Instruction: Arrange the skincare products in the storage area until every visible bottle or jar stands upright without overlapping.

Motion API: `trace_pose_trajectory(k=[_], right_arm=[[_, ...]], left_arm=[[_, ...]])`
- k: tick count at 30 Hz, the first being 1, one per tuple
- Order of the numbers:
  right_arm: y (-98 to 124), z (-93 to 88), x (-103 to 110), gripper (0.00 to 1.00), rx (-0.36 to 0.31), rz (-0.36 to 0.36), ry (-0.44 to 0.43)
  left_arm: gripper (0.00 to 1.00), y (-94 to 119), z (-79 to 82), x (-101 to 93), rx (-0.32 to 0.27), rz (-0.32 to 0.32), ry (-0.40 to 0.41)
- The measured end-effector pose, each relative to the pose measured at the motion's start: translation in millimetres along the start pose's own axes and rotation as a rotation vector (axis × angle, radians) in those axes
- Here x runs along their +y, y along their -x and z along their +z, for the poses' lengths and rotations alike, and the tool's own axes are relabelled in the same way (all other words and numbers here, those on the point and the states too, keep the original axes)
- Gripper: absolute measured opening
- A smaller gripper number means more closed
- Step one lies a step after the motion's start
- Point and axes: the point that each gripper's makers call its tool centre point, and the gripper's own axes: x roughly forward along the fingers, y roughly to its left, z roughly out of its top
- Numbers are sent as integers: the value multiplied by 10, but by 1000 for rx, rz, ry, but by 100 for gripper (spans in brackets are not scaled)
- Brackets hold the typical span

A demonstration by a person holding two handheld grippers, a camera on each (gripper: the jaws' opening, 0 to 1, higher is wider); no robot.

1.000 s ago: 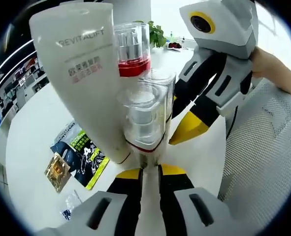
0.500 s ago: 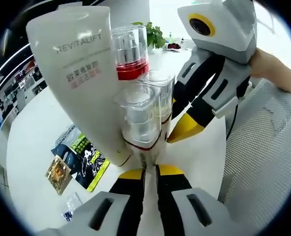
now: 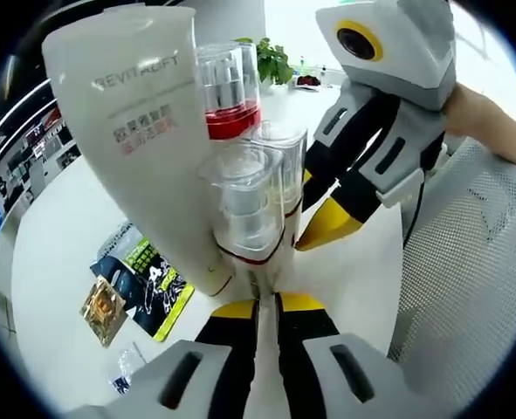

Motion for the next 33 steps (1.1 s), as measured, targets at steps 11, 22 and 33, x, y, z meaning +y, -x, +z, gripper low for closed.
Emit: trace_pose_trajectory(k=[11, 22, 33], right_arm=[[46, -32, 24, 20, -1, 0, -23], [120, -1, 23, 37, -22, -17, -35], [251, 60, 119, 56, -56, -23, -42]], left_arm=[[6, 101, 3, 11, -7, -6, -5], [14, 291, -29, 2, -7, -22, -1], [33, 533, 20, 20, -32, -15, 16]])
